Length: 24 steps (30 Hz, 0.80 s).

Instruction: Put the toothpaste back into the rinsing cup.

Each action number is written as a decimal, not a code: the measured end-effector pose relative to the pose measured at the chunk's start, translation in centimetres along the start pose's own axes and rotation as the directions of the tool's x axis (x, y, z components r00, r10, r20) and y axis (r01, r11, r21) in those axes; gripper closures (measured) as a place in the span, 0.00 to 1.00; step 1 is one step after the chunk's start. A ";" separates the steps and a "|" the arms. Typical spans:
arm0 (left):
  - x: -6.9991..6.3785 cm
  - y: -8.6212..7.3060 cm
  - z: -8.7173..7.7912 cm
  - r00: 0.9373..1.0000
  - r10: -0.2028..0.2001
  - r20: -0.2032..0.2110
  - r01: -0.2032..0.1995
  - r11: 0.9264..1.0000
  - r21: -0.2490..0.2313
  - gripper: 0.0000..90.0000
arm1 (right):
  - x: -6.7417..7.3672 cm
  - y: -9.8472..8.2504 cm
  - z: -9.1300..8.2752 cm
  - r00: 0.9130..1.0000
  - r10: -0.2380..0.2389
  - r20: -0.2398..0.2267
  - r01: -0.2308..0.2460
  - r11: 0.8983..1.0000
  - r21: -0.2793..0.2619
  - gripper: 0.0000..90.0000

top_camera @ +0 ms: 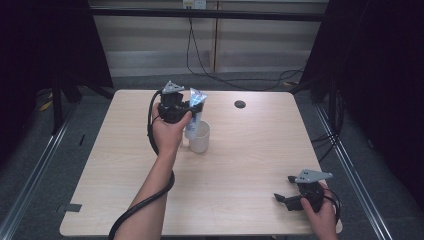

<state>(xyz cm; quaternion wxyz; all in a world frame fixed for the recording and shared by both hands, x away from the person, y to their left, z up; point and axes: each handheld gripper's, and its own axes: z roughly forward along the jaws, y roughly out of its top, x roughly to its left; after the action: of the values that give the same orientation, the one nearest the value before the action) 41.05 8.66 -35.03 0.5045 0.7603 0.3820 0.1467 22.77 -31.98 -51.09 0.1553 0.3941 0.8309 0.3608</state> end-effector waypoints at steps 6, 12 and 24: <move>0.0 0.3 0.6 1.000 -0.011 0.000 0.011 1.000 -0.006 0.73 | 0.0 0.0 0.0 1.000 -0.002 0.000 0.002 1.000 0.000 0.14; 0.2 0.5 1.0 1.000 -0.010 -0.010 0.010 1.000 -0.007 0.73 | 0.0 0.0 0.0 1.000 -0.002 0.002 0.002 1.000 0.001 0.14; 0.1 0.8 2.0 1.000 0.015 -0.016 -0.015 1.000 -0.011 0.72 | 0.0 0.0 0.0 1.000 0.000 -0.001 0.000 1.000 0.000 0.14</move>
<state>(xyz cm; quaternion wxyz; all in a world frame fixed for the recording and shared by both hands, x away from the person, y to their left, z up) 42.67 7.31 -35.26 0.5045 0.7591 0.3795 0.1589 22.77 -31.98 -51.08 0.1550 0.3941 0.8310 0.3608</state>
